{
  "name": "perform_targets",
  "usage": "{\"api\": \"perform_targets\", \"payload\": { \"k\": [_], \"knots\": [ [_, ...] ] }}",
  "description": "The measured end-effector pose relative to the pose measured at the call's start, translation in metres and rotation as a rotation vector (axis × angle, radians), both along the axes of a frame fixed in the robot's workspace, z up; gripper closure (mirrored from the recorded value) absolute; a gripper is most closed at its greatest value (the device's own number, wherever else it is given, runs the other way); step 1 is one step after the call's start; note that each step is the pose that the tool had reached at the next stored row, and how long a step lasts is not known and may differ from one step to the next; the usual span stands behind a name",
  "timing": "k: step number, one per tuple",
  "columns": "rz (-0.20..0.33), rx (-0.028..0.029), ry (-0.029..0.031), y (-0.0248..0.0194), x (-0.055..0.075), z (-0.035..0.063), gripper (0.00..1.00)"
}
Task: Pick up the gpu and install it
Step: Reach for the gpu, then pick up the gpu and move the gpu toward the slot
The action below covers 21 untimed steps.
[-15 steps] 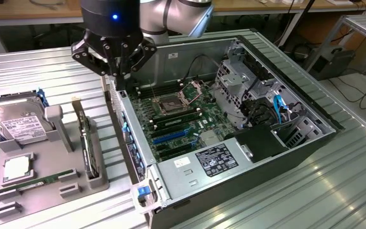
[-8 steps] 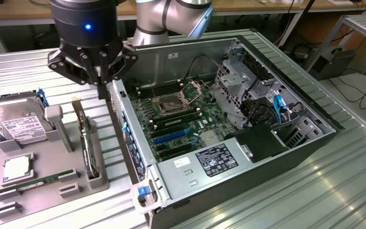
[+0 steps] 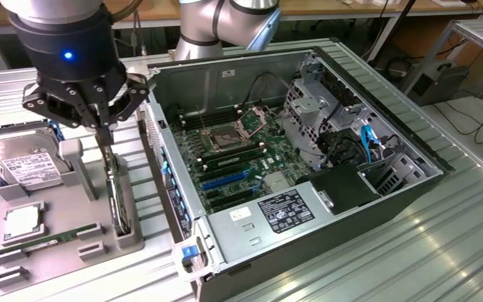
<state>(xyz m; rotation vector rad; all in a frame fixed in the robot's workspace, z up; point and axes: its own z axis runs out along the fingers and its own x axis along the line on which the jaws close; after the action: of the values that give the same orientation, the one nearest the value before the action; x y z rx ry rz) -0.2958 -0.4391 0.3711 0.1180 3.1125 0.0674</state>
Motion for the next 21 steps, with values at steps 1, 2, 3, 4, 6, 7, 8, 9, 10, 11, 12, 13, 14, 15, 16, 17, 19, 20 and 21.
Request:
{"api": "perform_targets", "payload": {
  "k": [1,2,3,4,6,7,8,9,10,11,12,13,14,15,16,17,19,20,21],
  "knots": [
    [0.000,0.0001,-0.0002,0.0000,-0.0024,-0.0014,0.89],
    [0.000,0.0002,-0.0002,0.0000,-0.0023,-0.0014,0.89],
    [0.000,0.0001,-0.0001,0.0000,-0.0023,-0.0014,0.89],
    [0.000,0.0000,0.0000,0.0000,-0.0023,-0.0013,0.89],
    [0.000,0.0000,0.0000,0.0000,-0.0024,-0.0013,0.89],
    [0.000,0.0000,0.0000,0.0000,-0.0024,-0.0013,0.89],
    [0.000,0.0000,0.0000,0.0000,-0.0024,-0.0013,0.89],
    [0.000,0.0000,-0.0001,0.0000,-0.0024,-0.0013,0.89],
    [0.000,0.0000,0.0000,0.0000,-0.0024,-0.0013,0.89],
    [0.000,0.0000,0.0000,0.0000,-0.0024,-0.0013,0.89],
    [0.000,0.0000,0.0000,0.0000,-0.0024,-0.0013,0.89],
    [0.000,0.0000,0.0000,0.0000,-0.0024,-0.0013,0.89],
    [0.000,0.0000,0.0000,0.0000,-0.0024,-0.0013,0.89],
    [0.000,0.0000,0.0000,0.0000,-0.0024,-0.0013,0.89],
    [0.000,0.0000,0.0000,0.0000,-0.0024,-0.0013,0.89],
    [0.000,0.0000,0.0000,0.0000,-0.0023,-0.0013,0.83],
    [0.000,0.0000,0.0000,0.0000,-0.0024,-0.0013,0.76],
    [0.000,0.0000,0.0000,0.0000,-0.0024,-0.0013,0.76],
    [0.000,0.0000,0.0000,0.0000,-0.0024,-0.0013,0.71]
  ]
}}
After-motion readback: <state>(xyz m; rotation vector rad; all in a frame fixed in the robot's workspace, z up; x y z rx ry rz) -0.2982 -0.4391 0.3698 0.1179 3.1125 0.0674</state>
